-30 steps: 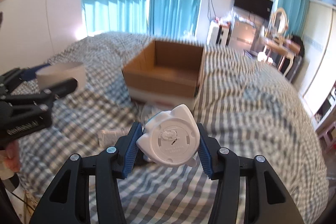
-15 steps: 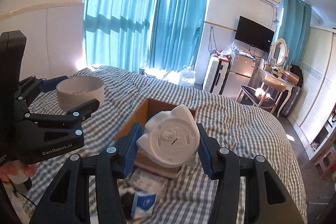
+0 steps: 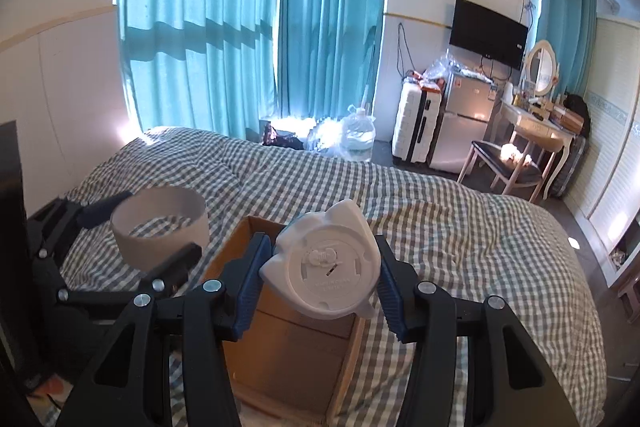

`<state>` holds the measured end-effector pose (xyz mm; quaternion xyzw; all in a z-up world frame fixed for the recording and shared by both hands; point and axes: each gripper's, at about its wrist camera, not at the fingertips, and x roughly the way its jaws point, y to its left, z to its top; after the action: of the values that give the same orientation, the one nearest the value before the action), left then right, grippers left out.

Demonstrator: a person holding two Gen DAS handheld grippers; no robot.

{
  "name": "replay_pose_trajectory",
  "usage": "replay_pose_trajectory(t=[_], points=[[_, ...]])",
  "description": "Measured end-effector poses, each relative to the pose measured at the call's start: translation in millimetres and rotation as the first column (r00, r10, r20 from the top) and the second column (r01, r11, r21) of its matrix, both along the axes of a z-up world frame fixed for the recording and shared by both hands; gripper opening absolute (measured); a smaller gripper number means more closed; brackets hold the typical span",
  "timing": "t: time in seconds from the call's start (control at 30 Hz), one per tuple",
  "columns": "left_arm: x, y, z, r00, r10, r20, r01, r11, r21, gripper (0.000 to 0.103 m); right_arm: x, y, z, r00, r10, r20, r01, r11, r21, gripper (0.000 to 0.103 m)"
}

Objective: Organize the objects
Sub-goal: 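Carry the tape roll and plush toy into the box and open both tools, then withdraw both tools from the box back toward the remaining items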

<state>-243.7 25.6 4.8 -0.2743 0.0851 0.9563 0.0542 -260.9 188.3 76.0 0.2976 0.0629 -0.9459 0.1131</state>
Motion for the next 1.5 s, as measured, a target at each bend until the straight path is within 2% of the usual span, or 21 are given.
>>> replay_pose_trajectory(t=[0.2,0.37,0.6,0.73,0.93,0.97,1.03,1.07,1.1,1.13,1.17,1.37,1.5], points=[[-27,13,-39,0.998,-0.025,0.064,0.025,1.000,-0.008,0.081,-58,2,-37,0.998,-0.002,0.068,0.004,1.000,-0.027,0.051],[-39,18,-64,0.991,-0.031,0.133,0.032,0.999,-0.010,0.081,-88,5,-63,0.993,-0.004,0.114,0.008,0.999,-0.036,0.051],[-46,29,-89,0.979,-0.042,0.201,0.051,0.998,-0.043,0.081,-99,2,-93,0.987,0.005,0.163,-0.002,1.000,-0.019,0.051],[-50,32,-99,0.973,-0.041,0.227,0.050,0.998,-0.036,0.081,-100,0,-101,0.984,0.007,0.178,-0.006,1.000,-0.011,0.051],[-48,29,-99,0.973,-0.058,0.225,0.060,0.998,-0.003,0.083,-100,-1,-108,0.979,-0.001,0.204,0.003,1.000,-0.006,0.051],[-47,28,-97,0.972,-0.065,0.226,0.065,0.998,0.005,0.083,-100,-1,-108,0.978,-0.009,0.206,0.010,1.000,0.000,0.051],[-44,28,-94,0.972,-0.080,0.220,0.079,0.997,0.015,0.090,-97,1,-103,0.980,-0.019,0.199,0.019,1.000,0.004,0.051],[-42,28,-90,0.975,-0.080,0.210,0.079,0.997,0.013,0.100,-94,1,-99,0.982,-0.019,0.189,0.019,1.000,0.001,0.056],[-39,27,-87,0.979,-0.075,0.191,0.074,0.997,0.014,0.101,-92,2,-94,0.984,-0.025,0.177,0.026,1.000,0.000,0.061],[-35,26,-82,0.983,-0.076,0.169,0.073,0.997,0.020,0.101,-89,4,-87,0.986,-0.036,0.164,0.036,0.999,-0.001,0.069],[-33,25,-77,0.984,-0.078,0.157,0.075,0.997,0.027,0.101,-86,5,-82,0.987,-0.041,0.154,0.042,0.999,-0.003,0.070],[-11,19,-43,0.988,-0.059,0.141,0.052,0.997,0.056,0.102,-56,21,-42,0.991,-0.080,0.110,0.082,0.997,-0.013,0.070],[18,12,-9,0.996,-0.027,0.088,0.022,0.998,0.055,0.102,-23,30,-4,0.994,-0.084,0.067,0.086,0.996,-0.022,0.071]])
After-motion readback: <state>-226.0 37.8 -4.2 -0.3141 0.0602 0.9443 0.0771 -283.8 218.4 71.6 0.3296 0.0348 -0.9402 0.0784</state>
